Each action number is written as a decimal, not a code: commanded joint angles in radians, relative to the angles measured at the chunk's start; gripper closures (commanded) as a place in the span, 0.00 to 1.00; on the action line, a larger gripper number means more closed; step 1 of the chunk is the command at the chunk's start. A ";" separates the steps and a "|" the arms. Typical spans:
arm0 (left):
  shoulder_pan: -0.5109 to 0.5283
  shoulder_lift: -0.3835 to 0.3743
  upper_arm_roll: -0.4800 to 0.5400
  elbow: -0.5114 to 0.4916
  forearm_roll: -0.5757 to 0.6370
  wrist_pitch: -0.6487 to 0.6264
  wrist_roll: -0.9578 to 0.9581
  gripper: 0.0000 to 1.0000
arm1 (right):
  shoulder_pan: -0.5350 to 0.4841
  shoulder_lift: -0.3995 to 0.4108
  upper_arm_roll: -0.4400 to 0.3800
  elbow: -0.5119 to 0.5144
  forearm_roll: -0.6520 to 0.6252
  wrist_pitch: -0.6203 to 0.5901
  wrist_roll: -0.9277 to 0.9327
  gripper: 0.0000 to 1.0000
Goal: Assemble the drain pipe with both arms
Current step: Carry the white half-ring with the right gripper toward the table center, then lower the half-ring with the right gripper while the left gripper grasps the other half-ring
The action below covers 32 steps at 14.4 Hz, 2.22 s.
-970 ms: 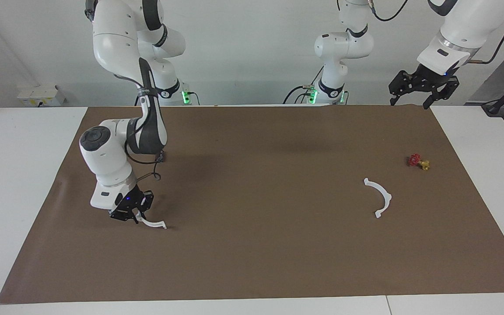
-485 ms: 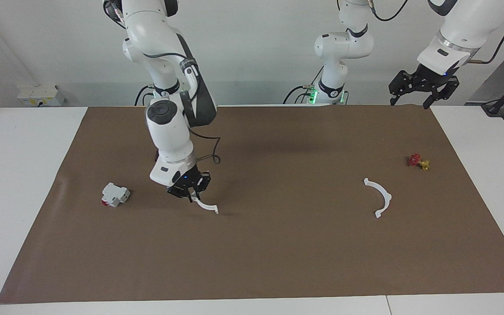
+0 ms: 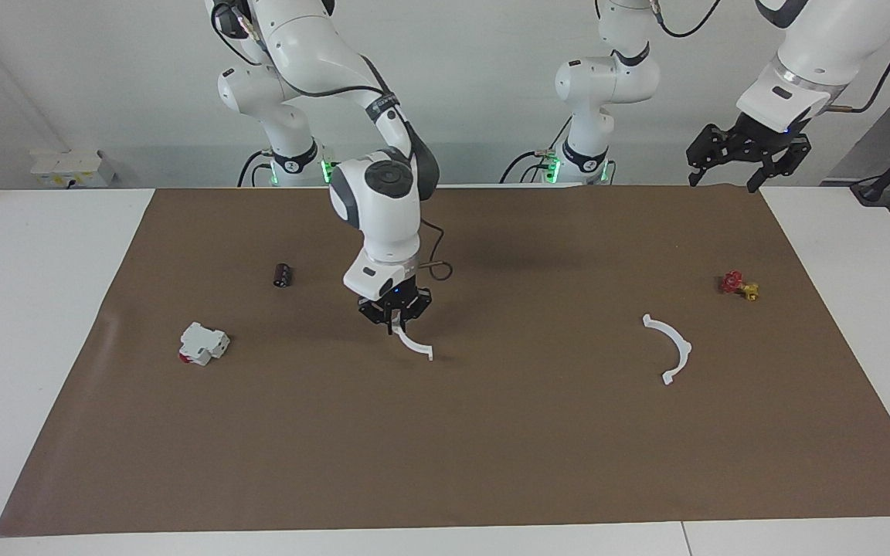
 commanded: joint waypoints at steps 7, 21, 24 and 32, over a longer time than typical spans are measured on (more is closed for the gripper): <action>-0.008 -0.010 -0.001 -0.007 0.009 -0.007 -0.003 0.00 | 0.070 0.033 -0.001 -0.078 -0.066 0.137 0.098 1.00; 0.034 -0.055 -0.001 -0.228 0.009 0.267 0.006 0.00 | 0.084 0.030 0.001 -0.133 -0.117 0.188 0.144 1.00; 0.037 -0.009 -0.001 -0.312 0.009 0.441 0.006 0.00 | 0.082 0.028 0.001 -0.133 -0.112 0.183 0.158 1.00; 0.035 0.165 -0.001 -0.409 0.009 0.754 0.016 0.00 | 0.077 0.030 0.001 -0.134 -0.104 0.185 0.179 0.00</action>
